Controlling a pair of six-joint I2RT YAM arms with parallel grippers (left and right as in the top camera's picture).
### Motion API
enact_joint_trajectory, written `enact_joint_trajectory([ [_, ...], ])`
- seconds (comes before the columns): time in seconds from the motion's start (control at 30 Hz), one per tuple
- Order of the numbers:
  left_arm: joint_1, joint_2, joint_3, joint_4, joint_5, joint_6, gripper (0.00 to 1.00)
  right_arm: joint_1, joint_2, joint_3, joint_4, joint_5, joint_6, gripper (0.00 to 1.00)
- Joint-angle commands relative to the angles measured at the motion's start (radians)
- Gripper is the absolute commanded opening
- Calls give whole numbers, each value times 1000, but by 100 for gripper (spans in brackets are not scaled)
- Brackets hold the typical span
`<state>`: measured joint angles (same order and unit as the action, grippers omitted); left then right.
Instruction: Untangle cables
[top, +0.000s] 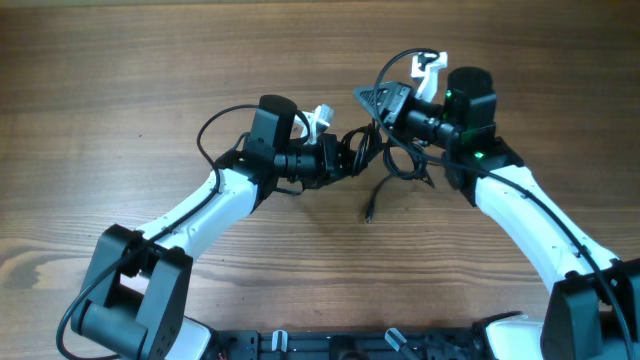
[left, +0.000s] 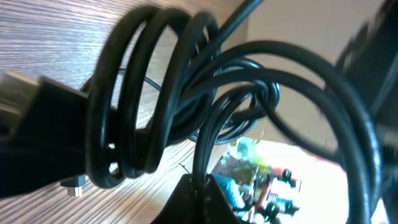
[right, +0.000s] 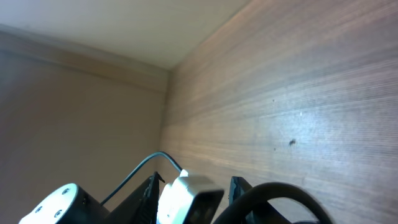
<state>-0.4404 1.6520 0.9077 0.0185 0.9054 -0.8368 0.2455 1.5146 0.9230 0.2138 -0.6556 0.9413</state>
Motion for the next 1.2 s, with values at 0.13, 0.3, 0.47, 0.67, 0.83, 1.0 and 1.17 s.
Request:
enact_joint_trajectory([
  [0.13,-6,-8,3,-72,92,179,25,-39,6,14,-121,-221,-142,80],
  [0.3,-8,-8,3,-132,-20,179,99,-38,6,14,-338,-206,-290,99],
  [0.47,-6,-8,3,-397,-422,142,100,-38,6,14,-411,4,-323,100],
  [0.67,38,-3,3,-441,-727,-69,100,-92,6,14,-415,26,-364,100],
  [0.83,7,72,3,-301,-645,80,88,-95,6,14,-418,27,-369,100],
  [1.0,-40,151,3,-188,-580,244,81,-95,6,14,-447,28,-393,100],
  [1.17,-88,151,3,-94,-567,319,82,-95,6,14,-460,28,-394,100],
])
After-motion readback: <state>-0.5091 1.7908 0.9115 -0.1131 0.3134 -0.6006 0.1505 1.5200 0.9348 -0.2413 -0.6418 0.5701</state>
